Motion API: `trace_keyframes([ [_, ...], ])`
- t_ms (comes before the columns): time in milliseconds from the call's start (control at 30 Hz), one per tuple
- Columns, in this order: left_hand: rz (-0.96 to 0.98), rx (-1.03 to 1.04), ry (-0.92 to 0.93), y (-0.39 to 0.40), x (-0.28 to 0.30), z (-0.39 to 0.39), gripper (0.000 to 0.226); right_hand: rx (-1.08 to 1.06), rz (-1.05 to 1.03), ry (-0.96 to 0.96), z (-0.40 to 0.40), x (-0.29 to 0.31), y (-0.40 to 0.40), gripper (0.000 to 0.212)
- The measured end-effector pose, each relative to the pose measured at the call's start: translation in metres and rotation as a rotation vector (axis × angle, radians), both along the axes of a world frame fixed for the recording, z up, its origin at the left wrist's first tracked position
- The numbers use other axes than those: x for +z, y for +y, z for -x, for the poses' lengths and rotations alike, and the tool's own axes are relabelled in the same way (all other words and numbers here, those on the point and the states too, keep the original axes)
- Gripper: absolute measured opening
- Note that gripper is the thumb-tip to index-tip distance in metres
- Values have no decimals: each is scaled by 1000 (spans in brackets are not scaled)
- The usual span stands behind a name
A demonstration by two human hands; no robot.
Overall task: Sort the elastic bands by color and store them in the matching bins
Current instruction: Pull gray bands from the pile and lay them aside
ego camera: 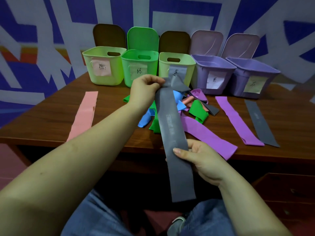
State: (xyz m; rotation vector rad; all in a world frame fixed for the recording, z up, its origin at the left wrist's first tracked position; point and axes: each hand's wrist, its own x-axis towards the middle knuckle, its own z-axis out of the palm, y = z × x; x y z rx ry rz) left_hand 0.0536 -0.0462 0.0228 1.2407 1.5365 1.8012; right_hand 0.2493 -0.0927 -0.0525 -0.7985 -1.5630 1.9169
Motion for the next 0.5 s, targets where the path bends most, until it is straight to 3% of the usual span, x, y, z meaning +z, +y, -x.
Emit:
trace_keyframes([
  [200, 77, -51, -77, 10, 11, 22, 30, -45, 1, -18, -8, 5, 6, 28],
  [300, 78, -103, -141, 13, 12, 32, 40, -86, -22, -35, -14, 10, 11, 16],
  [500, 120, -199, -95, 23, 11, 37, 64, -187, -156, -72, -33, 27, 29, 20],
])
